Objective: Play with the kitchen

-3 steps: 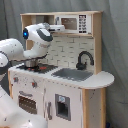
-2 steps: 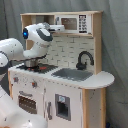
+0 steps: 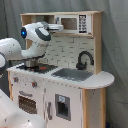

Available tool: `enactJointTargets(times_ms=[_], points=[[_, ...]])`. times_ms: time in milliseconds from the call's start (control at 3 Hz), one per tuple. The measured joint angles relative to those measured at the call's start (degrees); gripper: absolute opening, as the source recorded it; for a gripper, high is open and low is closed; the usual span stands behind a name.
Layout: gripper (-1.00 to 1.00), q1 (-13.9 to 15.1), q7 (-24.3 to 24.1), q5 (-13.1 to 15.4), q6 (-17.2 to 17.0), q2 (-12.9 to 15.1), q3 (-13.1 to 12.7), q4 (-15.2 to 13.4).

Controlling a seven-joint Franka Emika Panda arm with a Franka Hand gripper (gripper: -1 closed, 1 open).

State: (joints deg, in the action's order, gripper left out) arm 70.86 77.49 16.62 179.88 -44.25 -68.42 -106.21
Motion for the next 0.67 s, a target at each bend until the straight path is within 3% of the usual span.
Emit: enactJointTargets(times_ms=[333,667], points=[[1.0,-1.8,0.2,0.0,0.1,-0.3,-0.1,-1.3],[-1.0,-1.8,0.2,0.0,0.1,-0.3,-0.1,-1.3]])
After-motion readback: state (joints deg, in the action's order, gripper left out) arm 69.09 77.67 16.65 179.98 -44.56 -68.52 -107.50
